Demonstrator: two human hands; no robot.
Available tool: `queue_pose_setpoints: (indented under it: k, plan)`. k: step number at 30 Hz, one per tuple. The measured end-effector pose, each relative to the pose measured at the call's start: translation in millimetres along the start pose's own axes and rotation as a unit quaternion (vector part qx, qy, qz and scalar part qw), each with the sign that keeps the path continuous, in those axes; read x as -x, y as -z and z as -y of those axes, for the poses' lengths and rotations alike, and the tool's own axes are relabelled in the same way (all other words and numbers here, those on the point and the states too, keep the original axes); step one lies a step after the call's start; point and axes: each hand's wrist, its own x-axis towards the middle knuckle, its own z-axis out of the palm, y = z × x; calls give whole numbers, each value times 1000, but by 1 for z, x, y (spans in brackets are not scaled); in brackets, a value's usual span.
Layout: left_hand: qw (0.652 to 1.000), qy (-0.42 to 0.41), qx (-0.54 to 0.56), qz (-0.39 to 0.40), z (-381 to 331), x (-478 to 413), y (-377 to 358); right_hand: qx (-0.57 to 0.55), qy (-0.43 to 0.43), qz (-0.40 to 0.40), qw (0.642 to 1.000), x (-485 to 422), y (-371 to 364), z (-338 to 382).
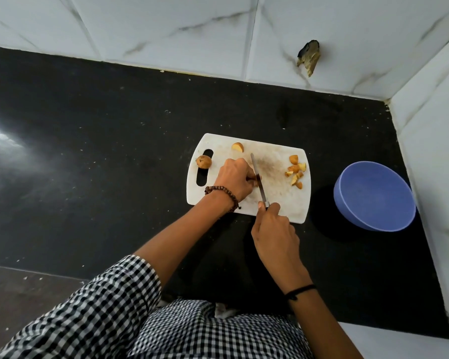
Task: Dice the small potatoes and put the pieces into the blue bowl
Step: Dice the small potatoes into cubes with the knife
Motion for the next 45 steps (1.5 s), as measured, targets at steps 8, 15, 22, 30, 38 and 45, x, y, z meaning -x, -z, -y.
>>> queue_pose_setpoints:
  k: [8, 15, 22, 30, 38, 45]
  plan:
    - [1000, 10, -2, 1, 1, -4, -4, -8, -6, 21, 1000, -7, -1, 2]
    - [1000, 13, -13, -17, 5, -6, -12, -26, 0, 21, 999, -11, -1, 2]
    - [998, 28, -36, -40, 3, -3, -19, -33, 6, 29, 999, -12, 2, -2]
    - [997, 32, -54, -51, 2, -2, -24, -37, 5, 46, 998, -7, 6, 0]
    - [996, 37, -55, -62, 0, 0, -24, -32, 1, 48, 998, -3, 5, -1]
    - [996, 34, -48, -60, -1, 3, -21, -14, 4, 65, 998, 12, 11, -10]
